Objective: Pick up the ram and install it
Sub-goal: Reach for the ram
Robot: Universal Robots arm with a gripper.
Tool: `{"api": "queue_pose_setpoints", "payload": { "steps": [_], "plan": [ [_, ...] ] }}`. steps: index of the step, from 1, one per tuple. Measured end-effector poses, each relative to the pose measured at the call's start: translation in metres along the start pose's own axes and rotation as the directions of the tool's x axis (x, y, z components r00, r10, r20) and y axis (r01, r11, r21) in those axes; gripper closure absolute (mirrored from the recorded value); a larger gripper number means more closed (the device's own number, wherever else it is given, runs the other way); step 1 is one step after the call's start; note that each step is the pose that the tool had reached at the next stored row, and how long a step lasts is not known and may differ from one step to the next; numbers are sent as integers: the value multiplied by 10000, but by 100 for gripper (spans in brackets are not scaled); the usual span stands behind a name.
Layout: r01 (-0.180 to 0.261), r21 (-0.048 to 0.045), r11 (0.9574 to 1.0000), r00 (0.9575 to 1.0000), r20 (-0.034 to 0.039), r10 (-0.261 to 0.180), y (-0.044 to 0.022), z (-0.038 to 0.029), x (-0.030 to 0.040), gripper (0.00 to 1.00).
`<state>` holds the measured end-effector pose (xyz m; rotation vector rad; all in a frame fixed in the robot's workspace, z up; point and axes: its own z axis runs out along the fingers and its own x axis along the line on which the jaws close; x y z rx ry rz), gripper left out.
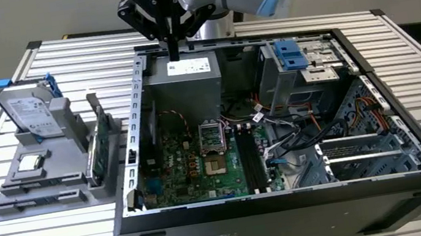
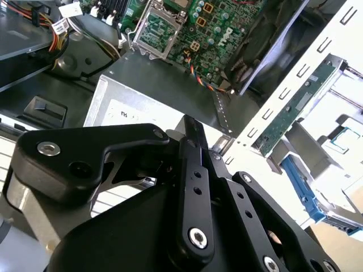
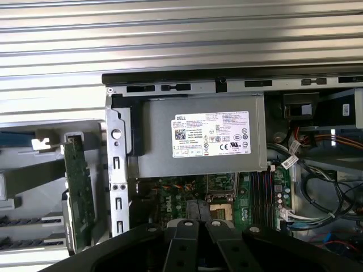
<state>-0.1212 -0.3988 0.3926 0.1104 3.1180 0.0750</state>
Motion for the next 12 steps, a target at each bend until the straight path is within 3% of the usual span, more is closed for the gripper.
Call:
{"api": "queue_pose_setpoints", "payload": {
  "steps": [12],
  "plan": [
    [0, 0, 10000, 10000, 0, 0, 0, 0, 0, 100]
  ]
}}
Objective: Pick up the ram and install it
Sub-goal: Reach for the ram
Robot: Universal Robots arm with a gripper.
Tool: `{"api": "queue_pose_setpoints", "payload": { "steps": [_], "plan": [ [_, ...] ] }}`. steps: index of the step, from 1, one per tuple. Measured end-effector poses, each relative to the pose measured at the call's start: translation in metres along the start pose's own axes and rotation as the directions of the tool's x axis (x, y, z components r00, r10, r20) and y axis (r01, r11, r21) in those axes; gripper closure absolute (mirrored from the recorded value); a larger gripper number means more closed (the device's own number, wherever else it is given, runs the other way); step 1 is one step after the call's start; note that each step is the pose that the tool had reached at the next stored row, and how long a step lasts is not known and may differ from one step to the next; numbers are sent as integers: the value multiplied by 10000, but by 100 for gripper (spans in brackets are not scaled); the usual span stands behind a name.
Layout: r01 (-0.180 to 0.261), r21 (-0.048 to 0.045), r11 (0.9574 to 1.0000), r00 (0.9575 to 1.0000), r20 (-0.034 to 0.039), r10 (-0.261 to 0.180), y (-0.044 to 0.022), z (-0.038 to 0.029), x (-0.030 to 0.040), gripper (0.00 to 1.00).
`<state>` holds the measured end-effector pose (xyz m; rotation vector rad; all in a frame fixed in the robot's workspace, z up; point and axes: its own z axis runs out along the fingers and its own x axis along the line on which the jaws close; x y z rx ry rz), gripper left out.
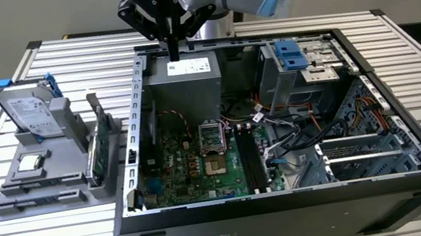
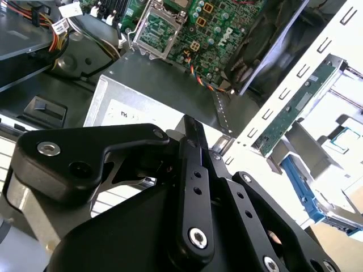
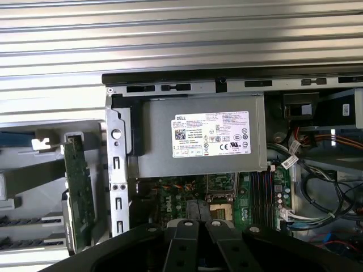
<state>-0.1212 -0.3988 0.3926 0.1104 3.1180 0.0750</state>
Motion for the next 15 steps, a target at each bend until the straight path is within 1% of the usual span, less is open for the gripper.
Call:
{"api": "queue_pose_setpoints", "payload": {
  "steps": [11, 15],
  "plan": [
    [0, 0, 10000, 10000, 0, 0, 0, 0, 0, 100],
    [0, 1, 10000, 10000, 0, 0, -2, -1, 25, 100]
  ]
}}
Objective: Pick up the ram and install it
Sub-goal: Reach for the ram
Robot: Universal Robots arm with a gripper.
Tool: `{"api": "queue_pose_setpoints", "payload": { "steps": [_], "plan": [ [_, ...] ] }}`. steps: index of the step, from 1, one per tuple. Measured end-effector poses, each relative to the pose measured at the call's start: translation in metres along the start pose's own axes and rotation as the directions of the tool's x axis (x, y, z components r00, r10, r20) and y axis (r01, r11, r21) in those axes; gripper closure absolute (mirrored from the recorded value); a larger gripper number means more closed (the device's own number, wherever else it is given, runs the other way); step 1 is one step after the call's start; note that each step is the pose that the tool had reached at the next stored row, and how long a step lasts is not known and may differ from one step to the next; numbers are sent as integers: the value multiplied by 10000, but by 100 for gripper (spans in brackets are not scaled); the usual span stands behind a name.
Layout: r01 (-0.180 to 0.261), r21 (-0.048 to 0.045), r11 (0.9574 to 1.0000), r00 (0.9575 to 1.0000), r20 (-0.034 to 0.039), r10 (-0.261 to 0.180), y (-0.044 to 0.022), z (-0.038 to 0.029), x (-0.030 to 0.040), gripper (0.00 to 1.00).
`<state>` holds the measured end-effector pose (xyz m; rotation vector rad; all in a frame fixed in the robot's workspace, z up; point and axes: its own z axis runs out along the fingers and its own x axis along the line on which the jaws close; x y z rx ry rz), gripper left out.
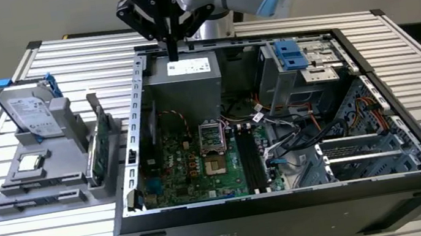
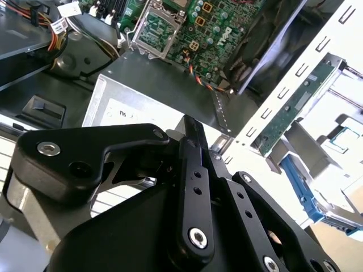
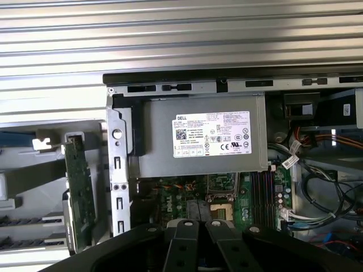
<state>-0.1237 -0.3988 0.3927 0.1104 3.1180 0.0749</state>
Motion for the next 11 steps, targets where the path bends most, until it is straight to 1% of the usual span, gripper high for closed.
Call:
{"api": "queue_pose_setpoints", "payload": {
  "steps": [11],
  "plan": [
    [0, -1, 10000, 10000, 0, 0, -10, -3, 150, 100]
  ]
}}
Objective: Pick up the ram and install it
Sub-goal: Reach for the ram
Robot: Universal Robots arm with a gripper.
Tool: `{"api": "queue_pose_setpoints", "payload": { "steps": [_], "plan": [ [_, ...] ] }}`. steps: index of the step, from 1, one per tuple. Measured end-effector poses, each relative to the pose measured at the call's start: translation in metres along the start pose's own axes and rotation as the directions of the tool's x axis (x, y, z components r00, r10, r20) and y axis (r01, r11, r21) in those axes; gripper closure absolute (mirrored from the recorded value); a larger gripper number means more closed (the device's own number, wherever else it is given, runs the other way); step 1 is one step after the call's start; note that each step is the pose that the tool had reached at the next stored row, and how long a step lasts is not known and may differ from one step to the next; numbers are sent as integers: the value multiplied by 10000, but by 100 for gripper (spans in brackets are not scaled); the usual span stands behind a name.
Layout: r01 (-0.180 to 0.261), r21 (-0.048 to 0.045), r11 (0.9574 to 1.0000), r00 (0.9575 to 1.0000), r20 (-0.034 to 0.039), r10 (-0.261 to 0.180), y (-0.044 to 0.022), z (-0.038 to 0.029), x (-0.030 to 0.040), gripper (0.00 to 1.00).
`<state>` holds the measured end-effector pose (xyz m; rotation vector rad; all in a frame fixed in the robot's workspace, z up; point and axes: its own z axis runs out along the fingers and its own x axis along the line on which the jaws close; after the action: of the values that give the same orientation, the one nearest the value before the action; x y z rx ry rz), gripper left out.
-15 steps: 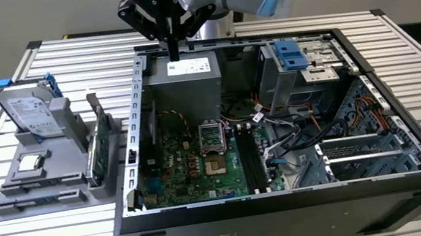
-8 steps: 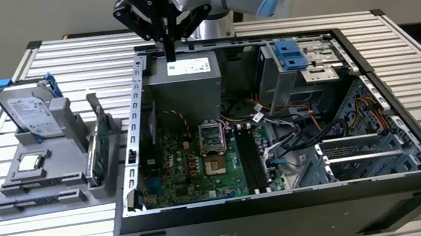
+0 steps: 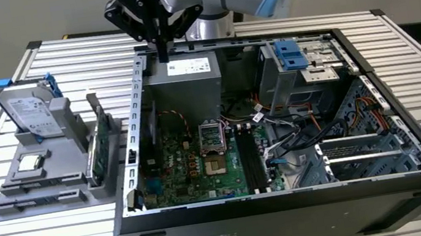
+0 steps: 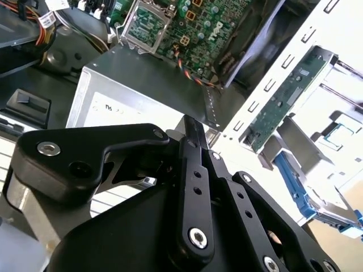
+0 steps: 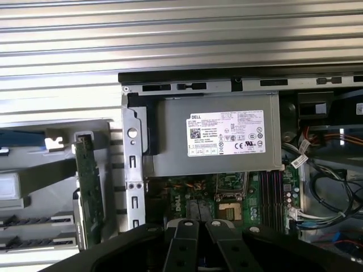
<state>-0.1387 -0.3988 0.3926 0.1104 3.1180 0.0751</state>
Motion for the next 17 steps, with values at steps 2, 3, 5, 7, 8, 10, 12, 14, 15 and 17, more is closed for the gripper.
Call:
{"api": "queue_pose_setpoints", "payload": {
  "steps": [2, 3, 5, 7, 8, 10, 12, 14, 15, 17],
  "plan": [
    [0, 0, 10000, 10000, 0, 0, -2, -1, 24, 100],
    [0, 1, 10000, 10000, 0, 0, -2, -1, 35, 100],
    [0, 0, 10000, 10000, 0, 0, -3, -1, 50, 100],
    [0, 0, 10000, 10000, 0, 0, -4, -2, 61, 100],
    [0, -1, 10000, 10000, 0, 0, -5, -1, 67, 100],
    [0, 1, 10000, 10000, 0, 0, -6, -2, 80, 100],
    [0, 1, 10000, 10000, 0, 0, -7, -3, 97, 100],
    [0, 1, 10000, 10000, 0, 0, -9, -3, 121, 100],
    [0, 0, 10000, 10000, 0, 0, -10, -3, 135, 100],
    [0, 0, 10000, 10000, 0, 0, -12, -4, 164, 100]
  ]
}}
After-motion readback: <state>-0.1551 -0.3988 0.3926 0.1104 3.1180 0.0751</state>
